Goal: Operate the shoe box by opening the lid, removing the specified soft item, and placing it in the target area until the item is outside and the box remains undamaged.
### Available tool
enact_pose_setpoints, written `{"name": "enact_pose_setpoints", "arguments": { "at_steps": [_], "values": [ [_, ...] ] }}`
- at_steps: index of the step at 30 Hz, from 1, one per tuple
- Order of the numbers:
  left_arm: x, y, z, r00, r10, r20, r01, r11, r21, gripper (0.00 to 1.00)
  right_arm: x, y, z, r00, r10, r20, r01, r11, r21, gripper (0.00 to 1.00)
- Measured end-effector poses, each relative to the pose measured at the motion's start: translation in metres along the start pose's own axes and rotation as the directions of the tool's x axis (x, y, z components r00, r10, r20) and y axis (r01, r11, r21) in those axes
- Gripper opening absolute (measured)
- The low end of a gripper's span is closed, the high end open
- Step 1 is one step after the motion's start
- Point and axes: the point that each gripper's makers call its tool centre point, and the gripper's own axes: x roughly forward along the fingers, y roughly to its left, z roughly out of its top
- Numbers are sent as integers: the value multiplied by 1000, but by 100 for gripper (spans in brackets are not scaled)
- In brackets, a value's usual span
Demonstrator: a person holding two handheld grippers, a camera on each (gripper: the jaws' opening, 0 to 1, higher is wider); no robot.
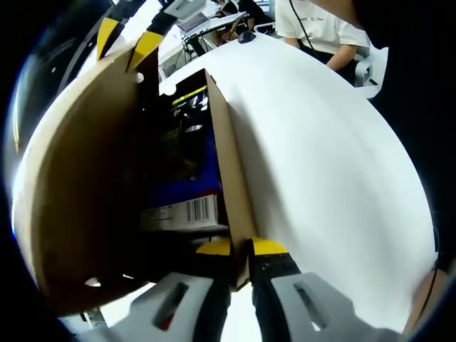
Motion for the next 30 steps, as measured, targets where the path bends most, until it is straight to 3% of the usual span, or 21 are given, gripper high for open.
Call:
{"name": "enact_pose_setpoints", "arguments": {
  "at_steps": [9, 23, 30],
  "values": [
    [0, 0, 0, 1000, 2, 1, -2, 1000, -3, 7, 10, -15, -3, 996, -81, -25, 81, 996, -27, 19],
    [0, -1, 1, 1000, 1, 2, -1, 1000, -4, 7, 11, -19, -4, 994, -106, -30, 105, 994, -30, 18],
    [1, -2, 2, 1000, -1, 10, 1, 1000, -7, 7, 15, -25, -4, 987, -154, -38, 152, 988, -35, 16]
  ]
}}
